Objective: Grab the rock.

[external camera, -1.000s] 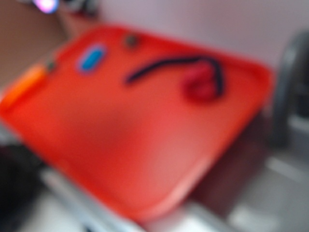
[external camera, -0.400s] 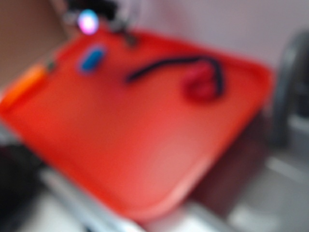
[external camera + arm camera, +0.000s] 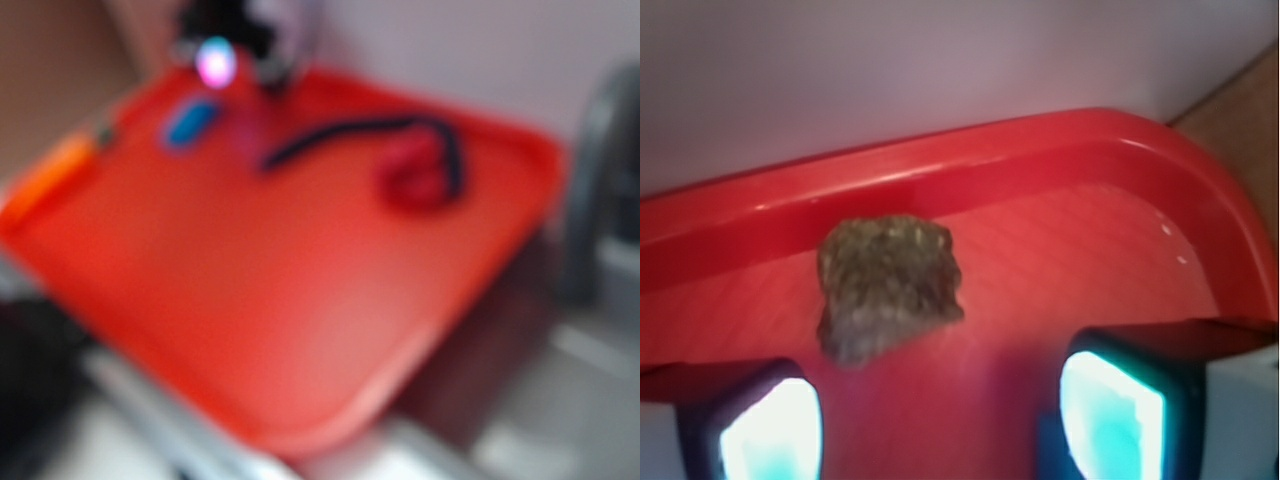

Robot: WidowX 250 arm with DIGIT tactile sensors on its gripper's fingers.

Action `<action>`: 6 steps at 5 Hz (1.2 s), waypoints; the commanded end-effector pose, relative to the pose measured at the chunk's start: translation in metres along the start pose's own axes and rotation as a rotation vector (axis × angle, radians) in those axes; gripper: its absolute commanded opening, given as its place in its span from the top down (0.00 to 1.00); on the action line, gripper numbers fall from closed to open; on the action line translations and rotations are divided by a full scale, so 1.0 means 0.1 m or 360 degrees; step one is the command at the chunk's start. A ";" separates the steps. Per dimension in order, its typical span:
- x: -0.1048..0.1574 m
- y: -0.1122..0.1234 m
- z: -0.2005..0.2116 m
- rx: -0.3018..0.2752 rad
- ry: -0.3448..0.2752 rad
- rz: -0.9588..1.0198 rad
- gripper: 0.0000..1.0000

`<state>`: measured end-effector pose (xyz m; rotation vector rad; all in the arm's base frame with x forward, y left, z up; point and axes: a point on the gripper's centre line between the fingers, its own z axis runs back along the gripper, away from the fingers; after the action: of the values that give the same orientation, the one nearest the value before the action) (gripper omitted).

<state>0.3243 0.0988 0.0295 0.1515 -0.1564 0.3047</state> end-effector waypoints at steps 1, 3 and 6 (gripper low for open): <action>0.21 0.00 -0.04 -0.0045 -0.0081 -0.0062 0.00; 0.27 -0.07 -0.14 -0.0172 -0.0135 -0.0158 0.14; 0.03 -0.04 0.28 0.0036 0.0028 0.0024 1.00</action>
<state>0.3150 0.0856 0.0322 0.1728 -0.0501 0.3280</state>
